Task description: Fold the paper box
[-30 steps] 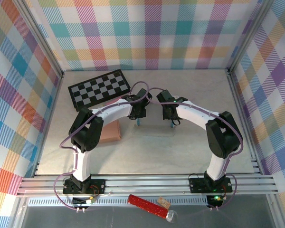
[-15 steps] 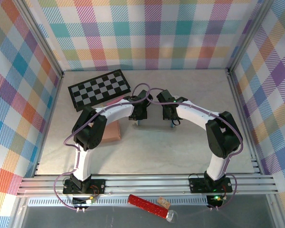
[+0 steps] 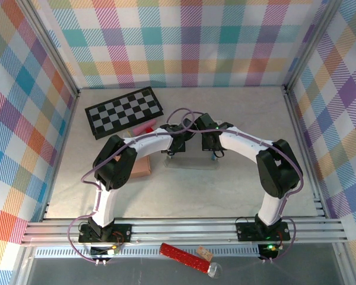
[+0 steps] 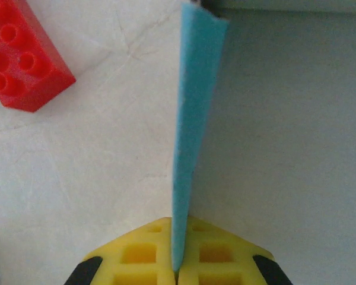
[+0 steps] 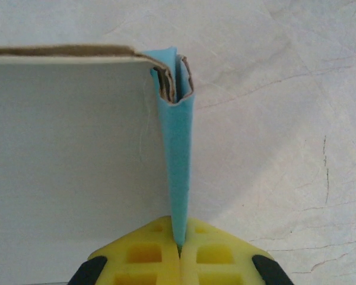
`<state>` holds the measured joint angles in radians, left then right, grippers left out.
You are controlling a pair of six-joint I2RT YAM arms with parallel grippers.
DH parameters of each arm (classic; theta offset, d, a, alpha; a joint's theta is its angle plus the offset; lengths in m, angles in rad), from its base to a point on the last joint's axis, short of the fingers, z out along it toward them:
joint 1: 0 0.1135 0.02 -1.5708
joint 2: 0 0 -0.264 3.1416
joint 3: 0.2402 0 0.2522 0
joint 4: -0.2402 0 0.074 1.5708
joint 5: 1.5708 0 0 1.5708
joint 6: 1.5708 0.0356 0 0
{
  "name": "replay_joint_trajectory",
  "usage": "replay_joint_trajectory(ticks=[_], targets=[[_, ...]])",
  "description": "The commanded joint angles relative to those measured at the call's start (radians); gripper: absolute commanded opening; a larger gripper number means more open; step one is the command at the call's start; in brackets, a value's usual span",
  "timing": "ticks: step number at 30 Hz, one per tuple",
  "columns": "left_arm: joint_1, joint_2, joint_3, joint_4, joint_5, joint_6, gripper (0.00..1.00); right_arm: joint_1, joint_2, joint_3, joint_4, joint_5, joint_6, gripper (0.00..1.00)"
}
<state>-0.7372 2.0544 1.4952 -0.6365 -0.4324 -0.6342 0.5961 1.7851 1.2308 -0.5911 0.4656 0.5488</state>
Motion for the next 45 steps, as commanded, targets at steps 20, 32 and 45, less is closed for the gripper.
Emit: replay_joint_trajectory(ticks=[20, 32, 45], targets=[[0.059, -0.085, 0.021, 0.012, 0.204, 0.111, 0.44, 0.004, -0.03, -0.027, -0.015, 0.005, 0.035, 0.0], [0.062, -0.048, 0.035, 0.0, 0.186, 0.118, 0.37, 0.004, -0.025, -0.026, -0.022, 0.005, 0.039, 0.0], [0.118, -0.3, 0.058, -0.06, 0.198, 0.055, 0.46, -0.058, 0.094, 0.087, -0.218, 0.007, 0.163, 0.0]])
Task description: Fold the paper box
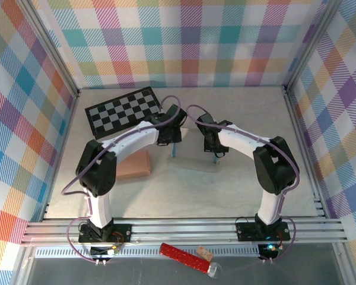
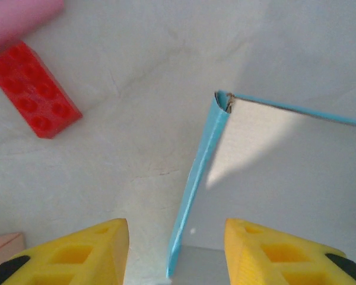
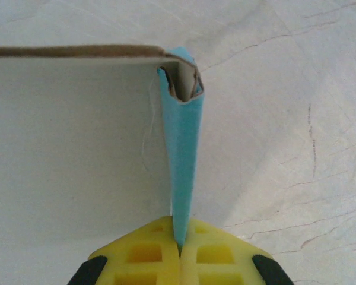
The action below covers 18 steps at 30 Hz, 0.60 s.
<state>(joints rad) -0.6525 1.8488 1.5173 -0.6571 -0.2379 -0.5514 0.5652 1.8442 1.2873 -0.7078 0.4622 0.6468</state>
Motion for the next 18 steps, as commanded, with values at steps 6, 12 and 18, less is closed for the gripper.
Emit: replay_joint_trajectory(ticks=[6, 12, 18], targets=[[0.082, -0.173, -0.007, -0.1, 0.084, -0.031, 0.44, -0.116, 0.095, 0.122, -0.277, -0.038, 0.203, 0.0], [0.091, -0.245, -0.14, -0.085, 0.226, -0.058, 0.39, -0.237, 0.119, 0.179, -0.442, -0.186, 0.445, 0.0], [0.08, -0.281, -0.316, 0.082, 0.403, -0.148, 0.35, -0.287, 0.101, 0.145, -0.486, -0.402, 0.682, 0.0]])
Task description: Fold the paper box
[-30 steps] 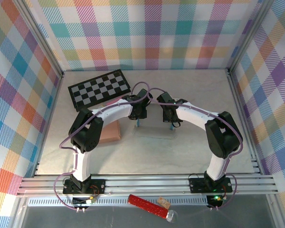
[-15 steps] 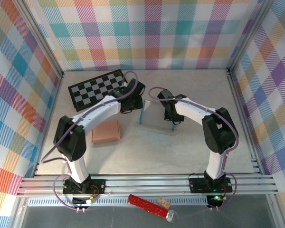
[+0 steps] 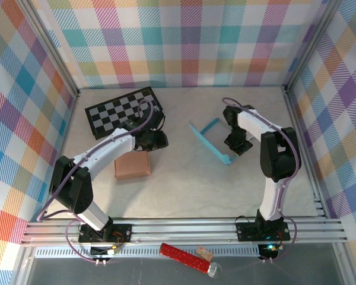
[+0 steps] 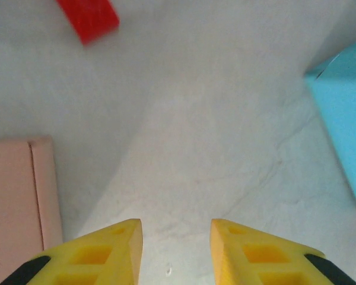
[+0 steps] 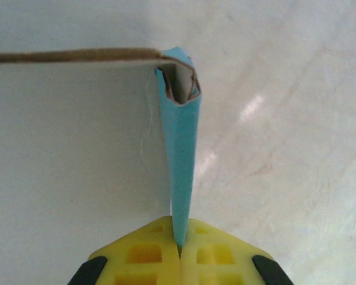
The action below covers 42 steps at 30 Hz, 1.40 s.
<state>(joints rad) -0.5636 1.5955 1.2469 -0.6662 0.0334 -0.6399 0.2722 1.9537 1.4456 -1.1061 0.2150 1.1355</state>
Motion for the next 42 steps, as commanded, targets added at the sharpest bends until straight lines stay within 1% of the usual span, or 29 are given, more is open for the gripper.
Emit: replay_joint_trajectory(ticks=[1, 4, 6, 11, 12, 15, 17, 20, 23, 26, 29, 31, 33, 34, 35, 38, 39, 40, 42], targets=[[-0.018, -0.018, -0.056, 0.118, 0.156, -0.07, 0.35, 0.005, -0.007, -0.023, -0.093, -0.192, 0.232, 0.0], [-0.059, 0.034, -0.057, 0.194, 0.21, -0.104, 0.34, 0.012, 0.013, -0.045, -0.116, -0.296, 0.346, 0.0], [-0.087, 0.079, -0.046, 0.235, 0.225, -0.131, 0.34, 0.022, 0.023, -0.077, -0.097, -0.368, 0.42, 0.0], [-0.123, 0.178, -0.015, 0.312, 0.25, -0.17, 0.34, 0.066, 0.008, -0.128, -0.036, -0.436, 0.537, 0.0], [-0.127, 0.193, -0.009, 0.32, 0.254, -0.174, 0.34, 0.078, 0.0, -0.14, -0.015, -0.451, 0.556, 0.02], [-0.126, 0.221, 0.0, 0.329, 0.26, -0.18, 0.33, 0.108, -0.012, -0.154, 0.023, -0.473, 0.589, 0.15], [-0.127, 0.23, -0.002, 0.339, 0.262, -0.186, 0.33, 0.117, -0.017, -0.166, 0.043, -0.491, 0.593, 0.18], [-0.127, 0.249, -0.001, 0.355, 0.278, -0.196, 0.33, 0.118, -0.038, -0.181, 0.055, -0.494, 0.577, 0.26], [-0.126, 0.253, 0.003, 0.356, 0.275, -0.196, 0.33, 0.119, -0.087, -0.176, 0.05, -0.47, 0.543, 0.39], [-0.127, 0.256, 0.01, 0.353, 0.273, -0.195, 0.33, 0.118, -0.147, -0.132, 0.012, -0.408, 0.465, 0.54], [-0.127, 0.257, 0.016, 0.352, 0.27, -0.195, 0.33, 0.119, -0.205, -0.069, -0.04, -0.34, 0.373, 0.63], [-0.127, 0.261, 0.02, 0.352, 0.27, -0.196, 0.33, 0.116, -0.25, -0.043, -0.058, -0.299, 0.327, 0.67], [-0.127, 0.265, 0.026, 0.35, 0.27, -0.197, 0.33, 0.108, -0.301, -0.031, -0.046, -0.256, 0.277, 0.69], [-0.127, 0.264, 0.029, 0.35, 0.268, -0.197, 0.33, 0.101, -0.329, -0.029, -0.006, -0.232, 0.218, 0.69], [-0.128, 0.267, 0.033, 0.349, 0.269, -0.198, 0.32, 0.09, -0.353, -0.022, 0.058, -0.221, 0.121, 0.69], [-0.128, 0.271, 0.043, 0.343, 0.27, -0.198, 0.32, 0.081, -0.387, 0.052, 0.15, -0.209, -0.214, 0.7], [-0.129, 0.272, 0.046, 0.341, 0.27, -0.197, 0.32, 0.081, -0.393, 0.073, 0.183, -0.249, -0.339, 0.7], [-0.129, 0.273, 0.046, 0.341, 0.27, -0.196, 0.32, 0.084, -0.397, 0.082, 0.204, -0.292, -0.428, 0.7], [-0.129, 0.273, 0.045, 0.338, 0.27, -0.196, 0.32, 0.084, -0.406, 0.085, 0.247, -0.418, -0.577, 0.72]])
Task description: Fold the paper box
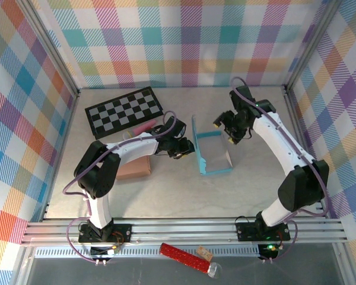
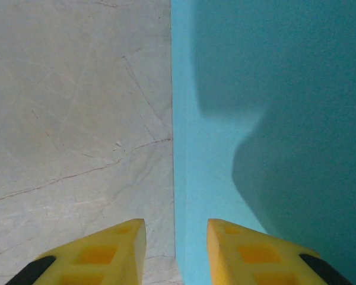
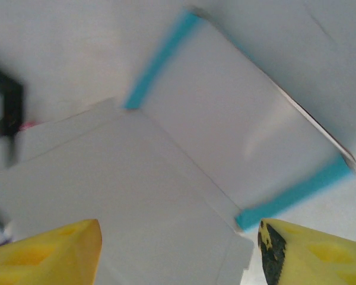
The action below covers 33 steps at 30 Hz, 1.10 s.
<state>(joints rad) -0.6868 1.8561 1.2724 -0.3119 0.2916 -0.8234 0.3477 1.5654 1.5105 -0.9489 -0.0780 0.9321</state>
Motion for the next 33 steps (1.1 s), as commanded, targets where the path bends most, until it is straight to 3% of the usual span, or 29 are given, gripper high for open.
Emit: replay_joint_trajectory(ticks=[1, 4, 7, 19, 25, 27, 33], targets=[[-0.006, 0.012, 0.022, -0.018, 0.011, -0.014, 0.32, 0.011, -0.015, 0.024, 0.092, -0.17, -0.416, 0.72], [-0.007, 0.015, 0.027, -0.018, 0.011, -0.012, 0.32, 0.024, 0.024, 0.055, 0.053, -0.259, -0.492, 0.72], [-0.011, 0.022, 0.04, -0.016, 0.014, -0.012, 0.32, 0.048, 0.103, 0.12, -0.025, -0.281, -0.522, 0.65], [-0.019, 0.031, 0.062, -0.029, 0.006, -0.009, 0.32, 0.142, 0.26, 0.222, -0.08, -0.231, -0.53, 0.55], [-0.019, 0.032, 0.074, -0.042, 0.002, 0.002, 0.32, 0.16, 0.306, 0.264, -0.109, -0.184, -0.508, 0.38], [-0.018, 0.024, 0.078, -0.057, -0.013, 0.01, 0.32, 0.163, 0.312, 0.273, -0.111, -0.161, -0.479, 0.26], [-0.016, -0.049, 0.069, -0.121, -0.094, 0.049, 0.35, 0.178, 0.279, 0.282, -0.084, -0.071, -0.33, 0.03]])
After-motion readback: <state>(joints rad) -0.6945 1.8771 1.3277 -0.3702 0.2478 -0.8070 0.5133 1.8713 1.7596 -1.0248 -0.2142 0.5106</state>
